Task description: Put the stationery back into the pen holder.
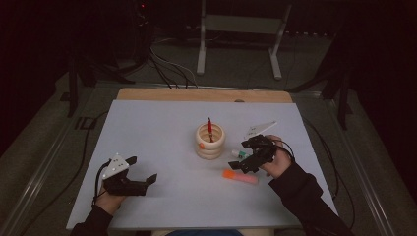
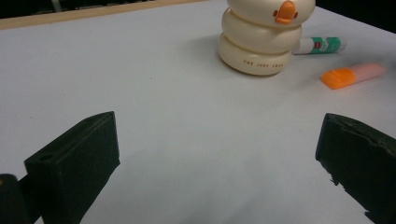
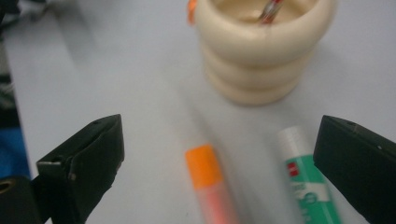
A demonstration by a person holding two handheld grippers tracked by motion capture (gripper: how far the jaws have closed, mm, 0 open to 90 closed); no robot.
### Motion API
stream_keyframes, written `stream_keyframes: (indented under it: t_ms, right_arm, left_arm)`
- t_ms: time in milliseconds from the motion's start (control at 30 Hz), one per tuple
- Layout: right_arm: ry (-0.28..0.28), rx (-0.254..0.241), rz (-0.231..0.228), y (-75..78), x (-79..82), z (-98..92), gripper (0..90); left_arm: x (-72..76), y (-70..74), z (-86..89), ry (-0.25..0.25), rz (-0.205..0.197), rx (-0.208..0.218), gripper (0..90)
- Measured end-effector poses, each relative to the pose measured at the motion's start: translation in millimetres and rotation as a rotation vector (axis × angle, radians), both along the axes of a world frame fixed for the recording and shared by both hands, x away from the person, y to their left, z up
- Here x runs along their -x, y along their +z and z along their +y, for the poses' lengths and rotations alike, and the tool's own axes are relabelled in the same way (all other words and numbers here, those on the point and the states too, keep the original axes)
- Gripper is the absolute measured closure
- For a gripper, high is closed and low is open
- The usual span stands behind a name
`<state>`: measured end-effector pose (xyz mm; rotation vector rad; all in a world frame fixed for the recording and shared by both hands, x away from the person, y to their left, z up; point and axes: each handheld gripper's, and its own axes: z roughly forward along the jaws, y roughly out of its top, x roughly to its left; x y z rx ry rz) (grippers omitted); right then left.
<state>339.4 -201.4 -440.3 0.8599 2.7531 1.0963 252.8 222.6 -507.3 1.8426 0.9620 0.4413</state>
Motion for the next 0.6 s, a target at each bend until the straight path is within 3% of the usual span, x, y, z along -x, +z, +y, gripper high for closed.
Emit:
stream_keyframes:
  t_ms: [267, 600]
  right_arm:
    - [0.080, 0.093, 0.038, -11.7, 3.3, 4.0, 2.1]
    - [0.180, 0.171, 0.083, -25.0, 3.2, 12.8, 5.1]
  left_arm:
    - [-0.1, -0.2, -0.3, -0.002, 0.001, 0.000, 0.3]
    - [-0.1, -0.3, -0.5, -0.005, 0.006, 0.000, 0.3]
